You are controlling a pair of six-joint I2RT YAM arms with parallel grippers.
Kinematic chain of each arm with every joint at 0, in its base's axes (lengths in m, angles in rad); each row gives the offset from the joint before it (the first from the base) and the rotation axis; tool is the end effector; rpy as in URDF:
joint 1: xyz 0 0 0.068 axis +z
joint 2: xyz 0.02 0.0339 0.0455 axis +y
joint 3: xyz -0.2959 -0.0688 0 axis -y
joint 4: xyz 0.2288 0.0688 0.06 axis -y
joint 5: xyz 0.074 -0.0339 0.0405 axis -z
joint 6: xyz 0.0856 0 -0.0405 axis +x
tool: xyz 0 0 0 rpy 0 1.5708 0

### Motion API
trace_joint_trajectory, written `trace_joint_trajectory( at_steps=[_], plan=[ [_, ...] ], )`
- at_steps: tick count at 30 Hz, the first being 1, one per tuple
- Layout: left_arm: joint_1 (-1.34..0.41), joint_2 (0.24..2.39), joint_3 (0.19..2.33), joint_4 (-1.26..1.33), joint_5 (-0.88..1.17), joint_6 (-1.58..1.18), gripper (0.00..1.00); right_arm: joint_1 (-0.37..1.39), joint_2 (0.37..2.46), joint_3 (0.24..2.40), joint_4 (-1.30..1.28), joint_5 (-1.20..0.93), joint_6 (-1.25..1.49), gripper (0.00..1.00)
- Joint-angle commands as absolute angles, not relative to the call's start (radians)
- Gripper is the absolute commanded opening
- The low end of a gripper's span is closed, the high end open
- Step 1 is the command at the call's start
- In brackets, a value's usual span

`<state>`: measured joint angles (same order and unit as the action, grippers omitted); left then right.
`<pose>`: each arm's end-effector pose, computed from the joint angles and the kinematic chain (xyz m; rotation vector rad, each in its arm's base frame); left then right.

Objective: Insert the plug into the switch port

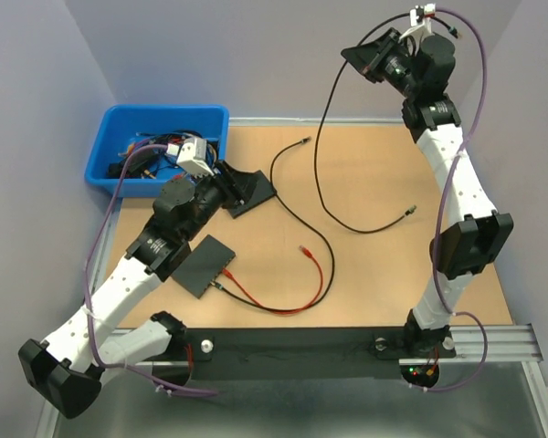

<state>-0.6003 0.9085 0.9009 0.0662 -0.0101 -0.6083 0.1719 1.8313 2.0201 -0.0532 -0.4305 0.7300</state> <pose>0.1875 -0.1273 0.4144 -0.0149 1.5900 -0.9514 0.4472 0.1139 0.5218 0.0516 1.5336 1.0361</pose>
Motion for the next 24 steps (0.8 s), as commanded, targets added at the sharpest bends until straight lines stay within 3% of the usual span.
trace_joint_trajectory(
  at_steps=[1, 8, 9, 12, 18, 22, 24],
  plan=[
    [-0.609, 0.91, 0.972, 0.231, 0.043, -0.574, 0.56, 0.176, 1.769, 2.057, -0.112, -0.552, 0.755, 0.0],
    [-0.63, 0.926, 1.026, 0.336, 0.043, -0.574, 0.56, 0.178, 1.588, 1.832, -0.091, -0.751, 0.883, 0.0],
    [-0.63, 0.927, 1.028, 0.351, 0.213, -0.442, 0.68, 0.178, 1.588, 1.809, -0.08, -0.773, 0.9, 0.01],
    [-0.637, 0.974, 1.049, 0.386, 0.251, -0.407, 0.71, 0.178, 1.52, 1.72, -0.008, -0.847, 0.992, 0.01],
    [-0.685, 1.057, 1.077, 0.486, 0.325, -0.405, 0.73, 0.179, 1.398, 1.509, 0.231, -0.919, 1.192, 0.0],
    [-0.732, 1.104, 1.089, 0.523, 0.348, -0.397, 0.73, 0.187, 1.341, 1.349, 0.538, -0.948, 1.4, 0.0],
    [-0.752, 1.126, 1.103, 0.535, 0.367, -0.393, 0.73, 0.193, 1.318, 1.33, 0.538, -0.943, 1.401, 0.0]
  ],
)
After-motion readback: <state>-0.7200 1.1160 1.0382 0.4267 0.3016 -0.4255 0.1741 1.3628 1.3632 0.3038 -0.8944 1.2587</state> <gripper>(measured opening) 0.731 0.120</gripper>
